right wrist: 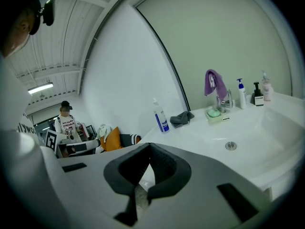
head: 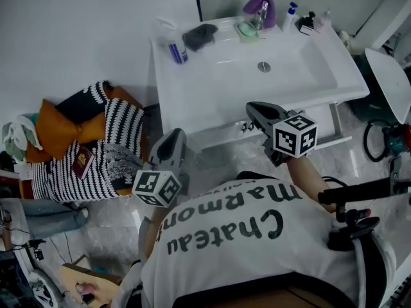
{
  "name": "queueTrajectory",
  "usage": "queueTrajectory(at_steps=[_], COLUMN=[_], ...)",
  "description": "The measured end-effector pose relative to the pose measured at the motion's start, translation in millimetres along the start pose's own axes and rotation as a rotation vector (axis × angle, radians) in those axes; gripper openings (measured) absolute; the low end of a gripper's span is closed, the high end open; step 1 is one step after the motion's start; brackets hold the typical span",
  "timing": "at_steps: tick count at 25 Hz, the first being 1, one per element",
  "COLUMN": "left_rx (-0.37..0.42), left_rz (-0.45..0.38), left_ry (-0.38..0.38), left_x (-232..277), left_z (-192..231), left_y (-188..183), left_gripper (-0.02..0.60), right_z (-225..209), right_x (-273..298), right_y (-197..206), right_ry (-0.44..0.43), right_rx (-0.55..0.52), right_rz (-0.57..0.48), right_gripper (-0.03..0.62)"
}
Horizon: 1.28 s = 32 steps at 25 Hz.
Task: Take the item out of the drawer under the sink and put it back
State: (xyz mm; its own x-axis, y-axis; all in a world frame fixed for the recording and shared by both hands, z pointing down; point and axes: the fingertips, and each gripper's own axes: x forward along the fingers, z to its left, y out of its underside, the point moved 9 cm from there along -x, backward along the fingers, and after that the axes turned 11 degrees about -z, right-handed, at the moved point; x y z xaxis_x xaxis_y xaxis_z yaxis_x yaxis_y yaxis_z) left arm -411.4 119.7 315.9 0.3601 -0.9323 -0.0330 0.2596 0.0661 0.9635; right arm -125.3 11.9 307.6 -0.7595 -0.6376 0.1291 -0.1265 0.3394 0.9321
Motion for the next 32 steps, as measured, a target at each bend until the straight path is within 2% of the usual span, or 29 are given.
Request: queueTrajectory(at_steps=[7,8,10,12,15,17,23,32], left_rx=[-0.005,-0.012,-0.047,-0.086,-0.085,-0.069,-0.074,-0.081], left_rz=[-0.046,-0.058,-0.090,-0.114,-0.090,-0.057,-0.017,-0.004], left_ry=[0.006,0.009,0.014,0.030,0.048,0.046,0.044,0.050], left_x=[3.6,4.3,4.3,4.4,8.1,11.1,14.9,14.7], left_z=[-10.5,-12.6,-16.6,-19.1,-21.5,-22.9,-25.4,-23.6], left_y=[-5.1,-6.9,-9.9,-12.8,-13.7,-11.1,-1.5,0.9], left_gripper=[0.027,0.027,0.026,0.026,0.023,0.023,0.023,0.023], right_z=[2.5,3.1,6.2,9.3,5.3,0.6,-13.1,-17.0], right_x=[2.8,4.0,4.8,4.6,5.5,6.5,4.8,2.2], right_y=[-10.0,-13.0,-20.4,-28.8,-32.4,-29.3,-21.3,-17.9], right_ry=[-0.072,-0.097,-0.149,-0.175,-0.099,-0.045,0.029,0.060], right_rx=[0.097,0.112,0.136,0.102,-0.067,-0.127,-0.093,-0.075], right_rz=[-0.084,-0.099,-0.142,-0.175,-0.133,-0.079,-0.023,-0.012], right_gripper=[0.030,0.082,0.084,0.081,0.029,0.022,0.021,0.011])
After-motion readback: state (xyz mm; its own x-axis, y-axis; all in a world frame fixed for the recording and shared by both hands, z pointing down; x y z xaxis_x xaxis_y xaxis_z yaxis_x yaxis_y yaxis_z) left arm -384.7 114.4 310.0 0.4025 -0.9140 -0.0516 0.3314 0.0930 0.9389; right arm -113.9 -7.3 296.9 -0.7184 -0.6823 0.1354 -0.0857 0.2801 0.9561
